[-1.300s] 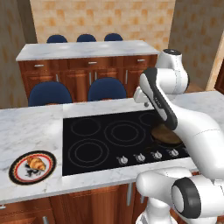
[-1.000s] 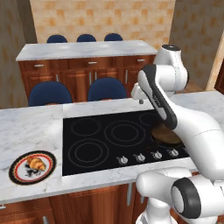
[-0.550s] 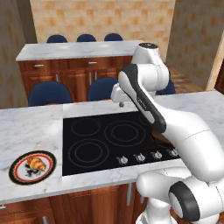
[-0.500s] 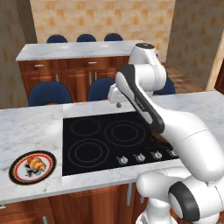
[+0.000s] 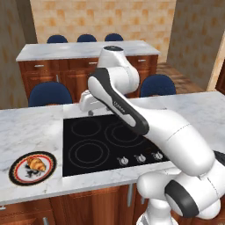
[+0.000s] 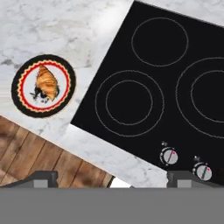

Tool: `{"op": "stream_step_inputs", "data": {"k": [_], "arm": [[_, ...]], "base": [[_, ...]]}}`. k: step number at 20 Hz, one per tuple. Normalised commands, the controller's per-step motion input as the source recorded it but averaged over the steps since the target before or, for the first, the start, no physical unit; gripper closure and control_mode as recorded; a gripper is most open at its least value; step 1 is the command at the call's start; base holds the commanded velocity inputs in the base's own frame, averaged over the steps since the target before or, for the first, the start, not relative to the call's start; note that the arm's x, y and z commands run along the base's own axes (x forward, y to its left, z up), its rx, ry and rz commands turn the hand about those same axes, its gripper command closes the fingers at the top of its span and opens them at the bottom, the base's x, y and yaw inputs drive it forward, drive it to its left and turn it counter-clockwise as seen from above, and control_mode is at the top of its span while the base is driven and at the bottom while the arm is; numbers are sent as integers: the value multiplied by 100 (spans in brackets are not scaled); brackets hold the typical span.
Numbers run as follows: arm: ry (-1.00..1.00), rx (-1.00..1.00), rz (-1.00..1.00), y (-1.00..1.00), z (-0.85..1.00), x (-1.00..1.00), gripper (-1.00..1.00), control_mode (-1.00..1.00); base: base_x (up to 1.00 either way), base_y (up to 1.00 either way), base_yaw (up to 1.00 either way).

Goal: Pick the croissant and place it on the pan. Then turn on the stove to warm the croissant.

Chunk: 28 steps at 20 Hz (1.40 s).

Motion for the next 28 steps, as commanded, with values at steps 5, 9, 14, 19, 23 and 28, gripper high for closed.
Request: {"op": "stream_step_inputs", "data": {"k": [5,9,14,19,23,28], "arm": [[7,0,31,100,0,-33,-100,-100],[5,0,17,57,0,-12,-100,-100],[6,0,1,51,-49,0,-100,-100],[10,0,11,99,-96,-1,-100,-100],[13,0,11,59,-46,0,-100,-100],[9,0,11,10,-38,1,-100,-100]], "base": [[0,0,0],[0,0,0],[0,0,0],[0,0,0],[0,0,0],[0,0,0]]}}
